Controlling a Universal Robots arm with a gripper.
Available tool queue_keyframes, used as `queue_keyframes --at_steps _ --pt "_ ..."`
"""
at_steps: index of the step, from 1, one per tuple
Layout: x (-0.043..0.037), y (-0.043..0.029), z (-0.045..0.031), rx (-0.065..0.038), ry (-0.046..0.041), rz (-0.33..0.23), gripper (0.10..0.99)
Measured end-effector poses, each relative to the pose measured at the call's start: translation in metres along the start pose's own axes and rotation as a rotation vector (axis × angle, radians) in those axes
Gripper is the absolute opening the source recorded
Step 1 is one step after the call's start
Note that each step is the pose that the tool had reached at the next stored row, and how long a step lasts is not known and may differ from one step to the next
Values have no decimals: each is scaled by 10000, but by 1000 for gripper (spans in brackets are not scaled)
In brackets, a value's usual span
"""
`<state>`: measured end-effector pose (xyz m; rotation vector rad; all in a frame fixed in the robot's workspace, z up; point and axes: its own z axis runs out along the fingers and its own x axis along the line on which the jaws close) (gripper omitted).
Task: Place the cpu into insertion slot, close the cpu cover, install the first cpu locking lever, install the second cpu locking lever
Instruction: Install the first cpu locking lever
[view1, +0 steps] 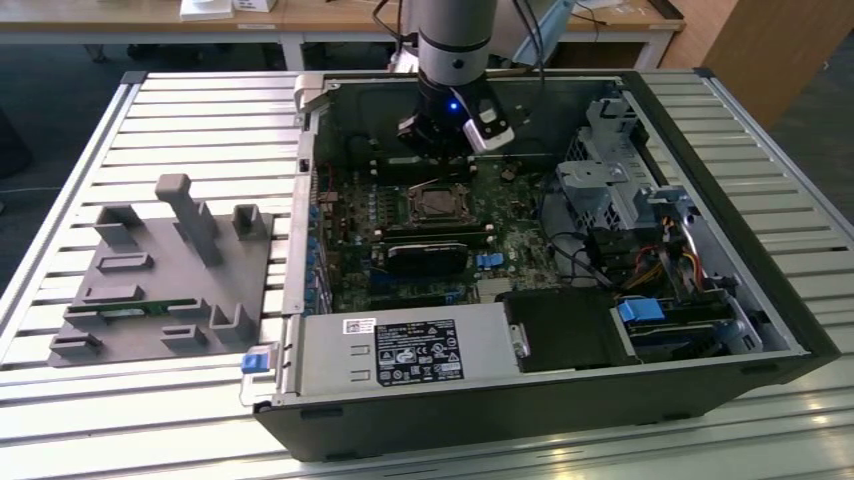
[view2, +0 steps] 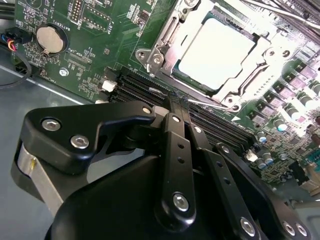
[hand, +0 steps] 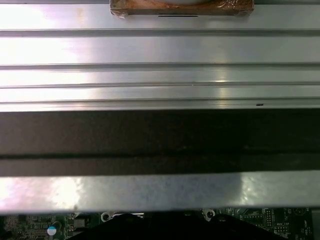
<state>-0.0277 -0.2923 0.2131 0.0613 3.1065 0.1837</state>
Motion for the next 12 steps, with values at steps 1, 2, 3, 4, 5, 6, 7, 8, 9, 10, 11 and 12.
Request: queue_keyframes --at_steps 1,2,3,4,5,6,7,8,9,10,11,12 --pt "0 0 3 -1 -1 0 106" --pt "-1 0 7 -2 -1 -1 106" --pt "-4 -1 11 0 3 -1 106" --pt "-10 -2 18 1 6 -1 106" --pt "-11 -3 26 0 5 0 106" --pt "-11 -4 34 1 6 2 106" --pt "-13 -4 42 1 6 1 106" --pt "-14 -5 51 1 6 0 106" --pt "-16 -6 59 1 6 0 106" --pt "-19 -7 67 1 6 0 106" --pt "-21 -8 75 1 6 0 106" --pt "-24 -9 83 1 7 0 106"
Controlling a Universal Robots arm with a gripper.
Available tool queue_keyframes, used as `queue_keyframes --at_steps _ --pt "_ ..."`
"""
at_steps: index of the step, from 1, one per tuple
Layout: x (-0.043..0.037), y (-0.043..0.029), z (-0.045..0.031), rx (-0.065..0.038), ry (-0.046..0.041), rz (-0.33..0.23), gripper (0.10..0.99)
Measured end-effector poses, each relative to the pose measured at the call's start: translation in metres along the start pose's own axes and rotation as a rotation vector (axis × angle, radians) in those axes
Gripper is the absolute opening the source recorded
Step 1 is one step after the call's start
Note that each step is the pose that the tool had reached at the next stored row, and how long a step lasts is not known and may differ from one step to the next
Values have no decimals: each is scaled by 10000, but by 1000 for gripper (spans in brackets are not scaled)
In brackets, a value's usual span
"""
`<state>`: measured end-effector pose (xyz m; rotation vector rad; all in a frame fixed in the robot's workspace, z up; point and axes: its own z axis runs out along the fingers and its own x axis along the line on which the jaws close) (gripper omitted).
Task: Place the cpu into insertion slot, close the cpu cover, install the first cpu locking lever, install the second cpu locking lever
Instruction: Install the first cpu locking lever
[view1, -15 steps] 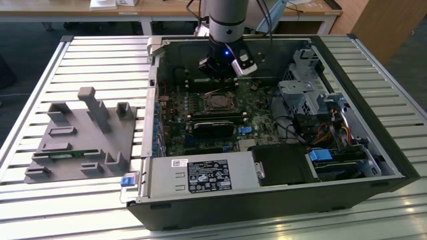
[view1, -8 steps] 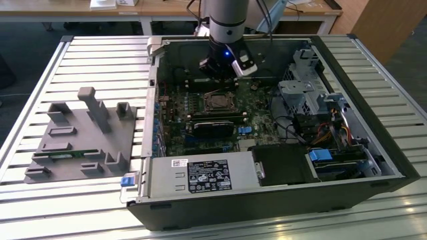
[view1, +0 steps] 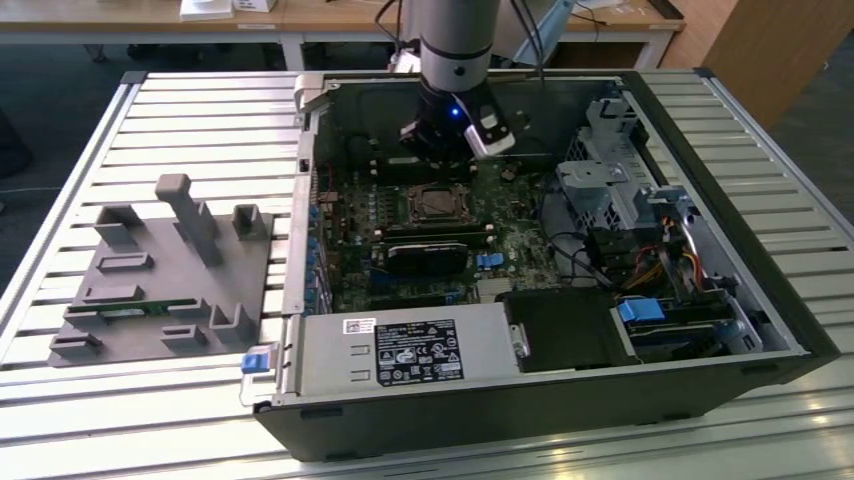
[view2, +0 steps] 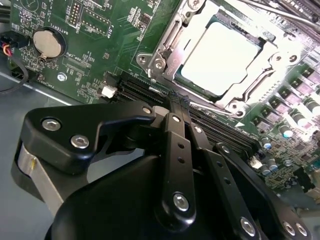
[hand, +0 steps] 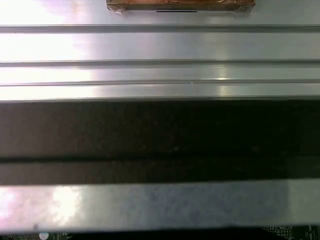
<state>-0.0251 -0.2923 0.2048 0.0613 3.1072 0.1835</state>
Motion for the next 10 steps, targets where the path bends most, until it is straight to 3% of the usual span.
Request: queue_keyframes --at_steps 10 --pt "-29 -6 57 3 10 3 106"
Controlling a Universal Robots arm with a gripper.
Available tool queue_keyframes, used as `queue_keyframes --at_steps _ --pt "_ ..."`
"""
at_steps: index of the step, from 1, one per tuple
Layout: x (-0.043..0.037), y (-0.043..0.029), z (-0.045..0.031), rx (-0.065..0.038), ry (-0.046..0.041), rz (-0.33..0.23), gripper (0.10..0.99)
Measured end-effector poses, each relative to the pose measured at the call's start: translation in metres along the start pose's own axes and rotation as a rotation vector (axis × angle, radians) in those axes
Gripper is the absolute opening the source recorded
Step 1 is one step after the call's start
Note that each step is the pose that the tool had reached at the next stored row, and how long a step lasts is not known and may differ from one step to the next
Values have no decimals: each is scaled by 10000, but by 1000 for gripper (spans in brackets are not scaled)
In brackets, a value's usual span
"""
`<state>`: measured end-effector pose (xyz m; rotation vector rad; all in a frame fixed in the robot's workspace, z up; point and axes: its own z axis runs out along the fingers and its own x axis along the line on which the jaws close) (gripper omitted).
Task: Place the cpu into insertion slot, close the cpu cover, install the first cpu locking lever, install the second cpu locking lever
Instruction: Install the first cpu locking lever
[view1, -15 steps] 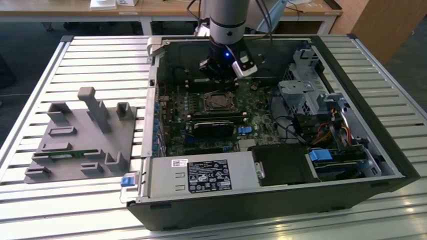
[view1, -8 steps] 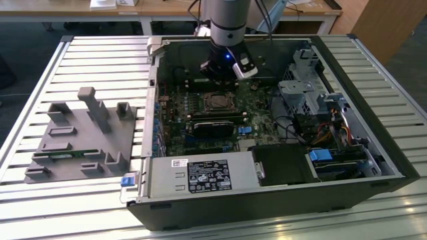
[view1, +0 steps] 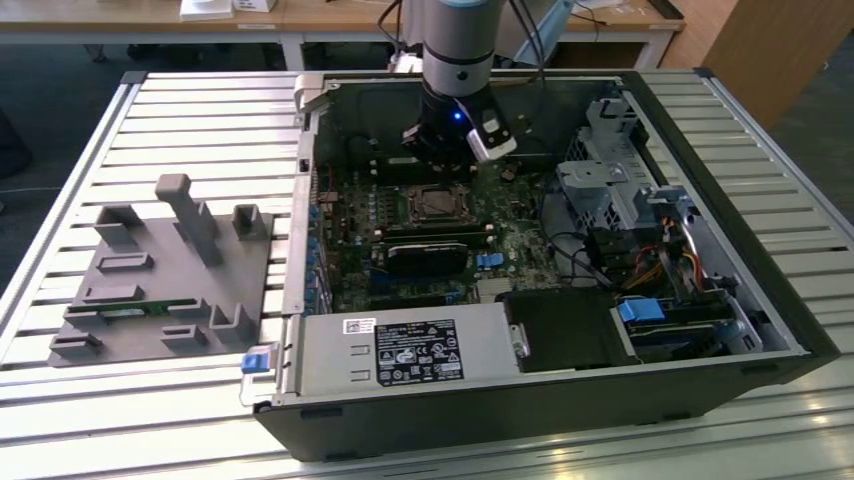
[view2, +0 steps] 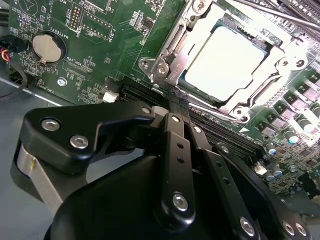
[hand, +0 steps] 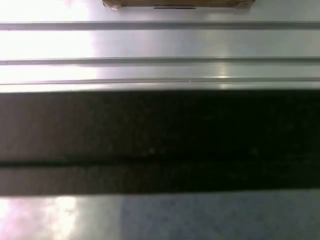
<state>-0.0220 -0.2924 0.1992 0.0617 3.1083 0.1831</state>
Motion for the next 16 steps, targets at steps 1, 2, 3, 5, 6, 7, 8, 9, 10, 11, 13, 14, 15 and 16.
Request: queue_keyframes --at_steps 1,2,3,5,6,7,8,9,10,11,13,14,15,16 --pt "0 0 1 6 1 -1 106" --pt "0 0 1 8 0 -1 106" --pt "0 0 1 9 1 -2 106" --pt "-1 1 -5 7 -1 -2 106" --pt "-1 2 -15 6 -1 -2 106" --pt "-1 3 -24 7 -1 -1 106" --pt "-2 4 -24 4 -2 -2 106" --pt "-2 4 -24 7 -1 -3 106" --pt "-3 3 -22 18 -3 -2 106" --pt "-3 3 -18 37 -2 -3 106" --pt "-2 1 -8 77 -3 -4 106" --pt "-2 1 -3 96 -3 -5 106" --pt "-1 0 1 120 -2 -5 106" --pt "-1 -2 6 146 -2 -5 106"
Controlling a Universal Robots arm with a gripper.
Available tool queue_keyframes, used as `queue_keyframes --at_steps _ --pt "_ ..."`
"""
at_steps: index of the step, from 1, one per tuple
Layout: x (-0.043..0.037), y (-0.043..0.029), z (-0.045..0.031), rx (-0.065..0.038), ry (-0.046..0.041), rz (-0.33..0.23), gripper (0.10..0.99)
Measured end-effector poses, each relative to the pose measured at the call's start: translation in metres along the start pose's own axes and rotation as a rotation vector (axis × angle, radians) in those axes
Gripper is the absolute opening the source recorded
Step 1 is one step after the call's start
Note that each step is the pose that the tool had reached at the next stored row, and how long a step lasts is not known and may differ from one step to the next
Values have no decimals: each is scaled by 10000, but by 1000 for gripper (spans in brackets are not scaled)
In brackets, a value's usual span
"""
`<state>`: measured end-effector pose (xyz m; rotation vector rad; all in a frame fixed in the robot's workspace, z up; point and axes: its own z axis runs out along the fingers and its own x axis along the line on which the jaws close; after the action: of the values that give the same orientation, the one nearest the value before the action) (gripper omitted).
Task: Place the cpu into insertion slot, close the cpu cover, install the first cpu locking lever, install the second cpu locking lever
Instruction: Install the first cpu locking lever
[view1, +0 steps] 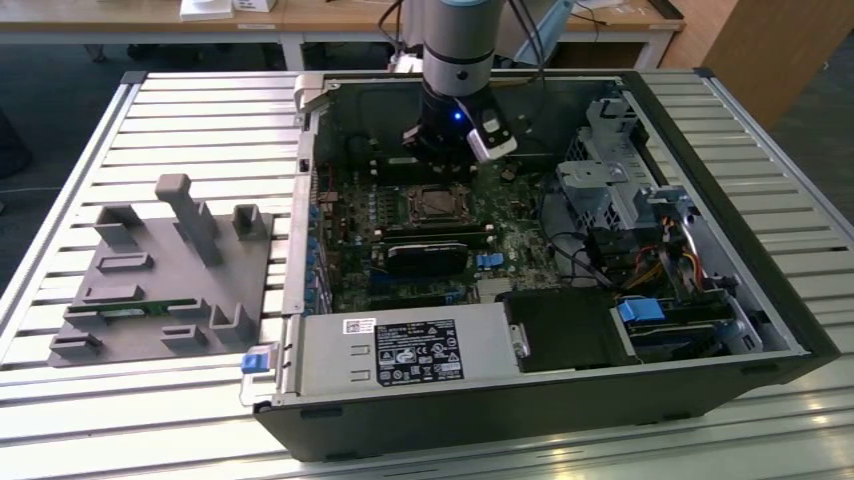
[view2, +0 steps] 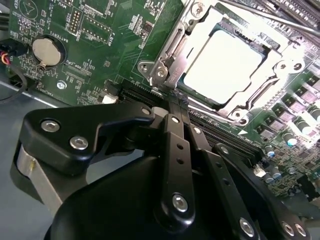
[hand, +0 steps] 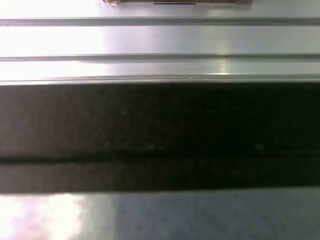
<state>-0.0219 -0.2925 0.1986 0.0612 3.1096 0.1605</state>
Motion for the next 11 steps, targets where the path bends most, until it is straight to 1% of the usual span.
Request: queue_keyframes --at_steps 3,5,6,8,11 --pt "0 -1 11 43 -1 -2 106" --pt "0 0 14 40 -5 -2 106" --pt "-3 3 20 20 -22 -2 106" --pt "-1 1 3 39 -6 -2 106" --pt "-1 3 -17 38 -6 -1 106"
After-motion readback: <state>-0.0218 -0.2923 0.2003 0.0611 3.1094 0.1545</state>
